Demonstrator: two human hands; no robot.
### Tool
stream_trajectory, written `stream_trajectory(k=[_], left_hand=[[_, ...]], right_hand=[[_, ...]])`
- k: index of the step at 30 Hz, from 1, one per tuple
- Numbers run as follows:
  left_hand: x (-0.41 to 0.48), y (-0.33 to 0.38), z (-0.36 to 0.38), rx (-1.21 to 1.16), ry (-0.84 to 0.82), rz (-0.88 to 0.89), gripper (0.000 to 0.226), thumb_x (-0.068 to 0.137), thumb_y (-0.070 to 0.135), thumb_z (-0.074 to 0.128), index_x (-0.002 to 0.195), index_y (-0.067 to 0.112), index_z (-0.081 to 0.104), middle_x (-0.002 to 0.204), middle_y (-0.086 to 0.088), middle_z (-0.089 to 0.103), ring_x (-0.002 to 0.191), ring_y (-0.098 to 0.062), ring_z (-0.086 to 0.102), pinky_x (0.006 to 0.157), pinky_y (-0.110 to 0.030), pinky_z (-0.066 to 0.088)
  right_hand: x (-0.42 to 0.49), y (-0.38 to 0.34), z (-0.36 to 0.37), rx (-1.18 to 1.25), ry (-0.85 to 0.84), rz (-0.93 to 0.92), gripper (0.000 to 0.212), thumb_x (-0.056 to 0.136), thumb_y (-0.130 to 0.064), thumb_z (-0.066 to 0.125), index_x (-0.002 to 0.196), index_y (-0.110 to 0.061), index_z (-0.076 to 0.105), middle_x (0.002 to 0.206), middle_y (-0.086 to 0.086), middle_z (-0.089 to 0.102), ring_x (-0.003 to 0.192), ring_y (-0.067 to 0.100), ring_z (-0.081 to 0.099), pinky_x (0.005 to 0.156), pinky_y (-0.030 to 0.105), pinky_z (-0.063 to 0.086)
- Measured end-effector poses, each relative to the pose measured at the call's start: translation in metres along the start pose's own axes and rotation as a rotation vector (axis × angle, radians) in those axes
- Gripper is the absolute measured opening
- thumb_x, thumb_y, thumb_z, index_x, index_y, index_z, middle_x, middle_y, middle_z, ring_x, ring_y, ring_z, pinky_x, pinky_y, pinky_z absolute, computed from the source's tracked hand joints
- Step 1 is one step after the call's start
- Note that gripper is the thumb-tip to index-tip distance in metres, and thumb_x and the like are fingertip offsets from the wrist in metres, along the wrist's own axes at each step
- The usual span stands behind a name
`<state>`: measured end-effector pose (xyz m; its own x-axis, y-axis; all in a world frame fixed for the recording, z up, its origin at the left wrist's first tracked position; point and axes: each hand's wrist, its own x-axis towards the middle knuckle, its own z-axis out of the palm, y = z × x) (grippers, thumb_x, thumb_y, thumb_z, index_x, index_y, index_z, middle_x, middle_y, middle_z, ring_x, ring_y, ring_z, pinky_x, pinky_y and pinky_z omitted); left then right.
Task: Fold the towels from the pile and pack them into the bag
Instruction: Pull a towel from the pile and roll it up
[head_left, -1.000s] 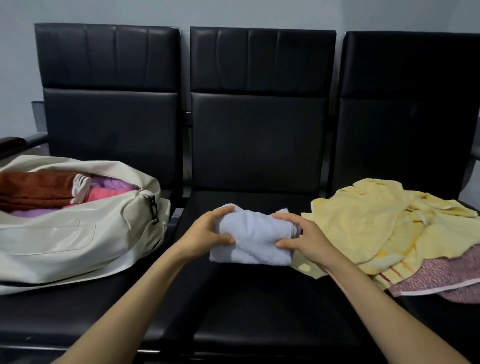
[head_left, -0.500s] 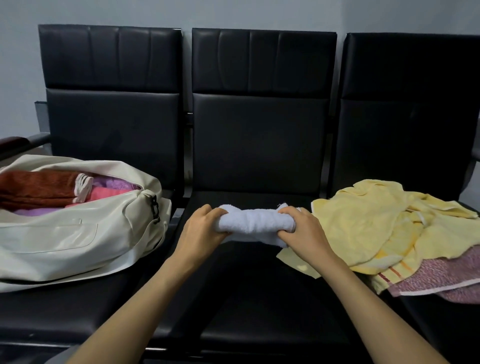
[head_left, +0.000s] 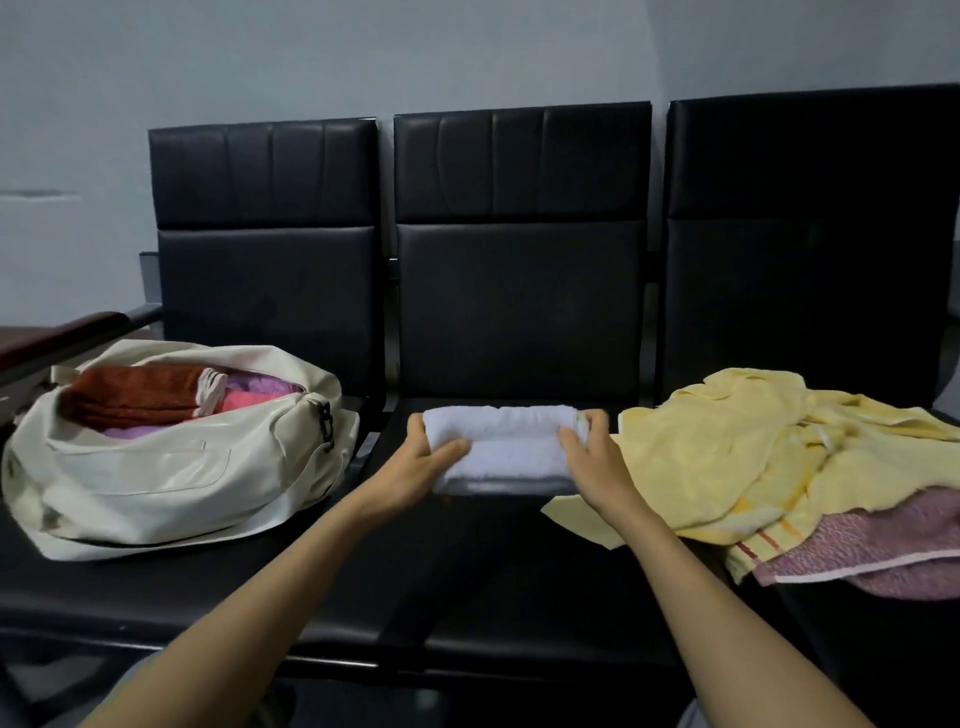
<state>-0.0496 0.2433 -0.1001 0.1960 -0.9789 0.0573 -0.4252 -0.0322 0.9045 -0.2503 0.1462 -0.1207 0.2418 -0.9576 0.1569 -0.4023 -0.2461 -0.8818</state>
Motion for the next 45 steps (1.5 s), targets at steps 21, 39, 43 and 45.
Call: stream_trajectory(k=[21,39,43,45], left_hand=[[0.016,-0.062,-0.108,-0.092,0.136,0.055,0.022,0.097,0.001,0.034,0.093,0.013,0.052,0.083,-0.002,0.042,0.075,-0.011,0.04,0.064,-0.019,0.037],[0.029,-0.165,-0.416,0.773,0.465,-0.115,0.032,0.087,0.004,0.053,0.116,0.017,0.049,0.113,-0.008,0.047,0.096,-0.022,0.045,0.082,-0.029,0.036],[0.019,-0.184,-0.431,0.958,0.334,-0.145,0.031,0.09,0.004,0.048,0.119,0.012,0.044,0.1,-0.011,0.046,0.087,-0.027,0.049,0.081,-0.031,0.038],[0.02,-0.189,-0.43,1.104,0.278,-0.149,0.031,0.092,0.006,0.044,0.122,0.01,0.042,0.099,-0.008,0.045,0.083,-0.023,0.045,0.074,-0.025,0.031]], right_hand=[[0.016,-0.043,0.104,0.05,-0.325,-0.08,0.051,0.095,-0.02,0.057,0.131,-0.028,0.022,0.124,-0.002,0.045,0.102,0.01,0.054,0.078,0.024,0.049],[0.097,-0.243,0.384,0.002,-0.469,-0.347,0.047,0.097,-0.012,0.048,0.133,-0.013,0.019,0.12,0.016,0.051,0.097,0.025,0.054,0.077,0.031,0.041],[0.081,-0.24,0.417,0.003,-0.473,-0.345,0.047,0.096,-0.01,0.047,0.135,-0.01,0.019,0.135,0.015,0.045,0.117,0.029,0.051,0.092,0.029,0.037],[0.077,-0.235,0.426,0.001,-0.451,-0.339,0.049,0.096,-0.011,0.047,0.136,-0.013,0.019,0.137,0.013,0.045,0.117,0.027,0.052,0.089,0.025,0.036]])
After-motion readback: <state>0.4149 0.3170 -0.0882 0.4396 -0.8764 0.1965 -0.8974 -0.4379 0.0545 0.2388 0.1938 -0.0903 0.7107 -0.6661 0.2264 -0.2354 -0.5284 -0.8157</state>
